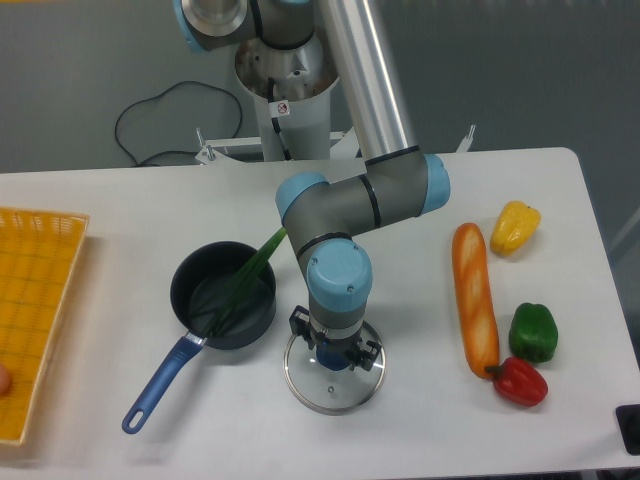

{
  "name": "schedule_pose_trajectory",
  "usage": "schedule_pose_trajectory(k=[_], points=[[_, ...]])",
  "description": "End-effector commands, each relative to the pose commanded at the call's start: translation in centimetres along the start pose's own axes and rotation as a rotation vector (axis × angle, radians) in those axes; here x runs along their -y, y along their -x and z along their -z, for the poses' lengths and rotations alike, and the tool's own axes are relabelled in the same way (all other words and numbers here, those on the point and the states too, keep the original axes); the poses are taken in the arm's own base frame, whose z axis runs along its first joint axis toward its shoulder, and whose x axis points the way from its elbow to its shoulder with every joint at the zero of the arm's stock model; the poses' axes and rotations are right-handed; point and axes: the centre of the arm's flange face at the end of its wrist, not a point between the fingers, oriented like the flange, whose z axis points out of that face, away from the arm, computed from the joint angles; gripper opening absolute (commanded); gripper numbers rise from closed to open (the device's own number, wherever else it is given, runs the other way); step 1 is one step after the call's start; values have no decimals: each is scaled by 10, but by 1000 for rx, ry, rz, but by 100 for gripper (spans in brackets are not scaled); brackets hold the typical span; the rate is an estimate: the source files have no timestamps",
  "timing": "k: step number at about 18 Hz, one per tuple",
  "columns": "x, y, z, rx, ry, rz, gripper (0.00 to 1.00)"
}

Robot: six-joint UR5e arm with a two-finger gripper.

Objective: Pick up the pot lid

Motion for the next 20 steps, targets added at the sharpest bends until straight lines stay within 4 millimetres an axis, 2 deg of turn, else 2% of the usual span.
schedule_pose_trajectory(k=[4, 6, 11, 18, 20], points=[[0, -1, 0, 1, 1, -3, 44], [0, 0, 3, 4, -2, -3, 41], [-1, 1, 11, 15, -6, -2, 41], [-8, 1, 55, 54, -43, 4, 40], [-18, 8, 64, 48, -38, 23, 40]])
